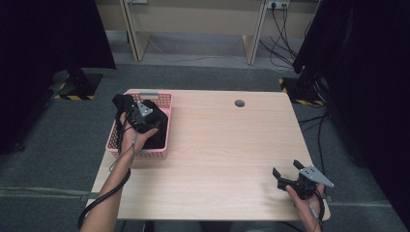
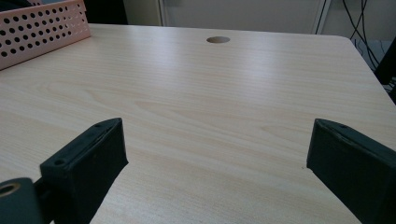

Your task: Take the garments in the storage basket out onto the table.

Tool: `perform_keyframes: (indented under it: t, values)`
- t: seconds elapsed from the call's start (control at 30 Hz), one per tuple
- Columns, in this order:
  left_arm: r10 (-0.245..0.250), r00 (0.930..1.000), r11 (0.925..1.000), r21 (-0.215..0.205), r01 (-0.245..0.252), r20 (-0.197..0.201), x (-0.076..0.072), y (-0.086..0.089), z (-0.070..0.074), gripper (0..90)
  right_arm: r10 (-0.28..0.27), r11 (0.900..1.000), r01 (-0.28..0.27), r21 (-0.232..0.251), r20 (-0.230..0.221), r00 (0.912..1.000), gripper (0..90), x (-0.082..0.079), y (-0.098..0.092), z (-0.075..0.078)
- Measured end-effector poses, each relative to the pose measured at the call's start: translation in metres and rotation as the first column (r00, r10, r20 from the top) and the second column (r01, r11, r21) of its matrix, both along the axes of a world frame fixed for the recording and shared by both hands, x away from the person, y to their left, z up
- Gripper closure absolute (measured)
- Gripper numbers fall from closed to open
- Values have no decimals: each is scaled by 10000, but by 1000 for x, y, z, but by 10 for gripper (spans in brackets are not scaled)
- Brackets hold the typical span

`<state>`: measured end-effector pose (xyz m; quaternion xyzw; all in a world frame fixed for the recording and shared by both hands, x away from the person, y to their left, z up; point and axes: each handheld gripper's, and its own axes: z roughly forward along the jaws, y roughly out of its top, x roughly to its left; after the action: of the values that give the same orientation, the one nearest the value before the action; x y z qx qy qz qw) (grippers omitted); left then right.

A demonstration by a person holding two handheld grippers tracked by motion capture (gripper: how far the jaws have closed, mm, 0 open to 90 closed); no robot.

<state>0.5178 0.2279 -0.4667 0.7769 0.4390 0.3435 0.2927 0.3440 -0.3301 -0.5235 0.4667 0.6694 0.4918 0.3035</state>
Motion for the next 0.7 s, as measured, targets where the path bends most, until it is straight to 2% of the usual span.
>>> perform_keyframes:
  t: [0.2, 0.43, 0.53, 0.63, 0.7]
  values:
    - [139, 9994, 9995, 287, -130, -323, 5, -1, -12, 91, 6, 10000, -6, 15, 3, 10000, 48, 0, 0, 0]
    - [234, 9987, 9969, 757, -199, -454, 8, -3, -17, 233, -6, 10000, 6, 13, -1, 10000, 46, 0, 0, 0]
    - [253, 9986, 9958, 886, -210, -472, 8, -3, -18, 343, -7, 10000, 7, 1, -2, 10000, 46, 0, 0, 0]
    - [248, 9993, 9939, 1077, -217, -275, 6, -4, -19, 541, 3, 10000, -3, -12, 8, 10000, 46, 0, 1, 0]
    - [279, 9995, 9942, 1044, -264, -126, 5, -3, -19, 622, 19, 10000, -19, 3, 13, 10000, 45, 0, 1, 0]
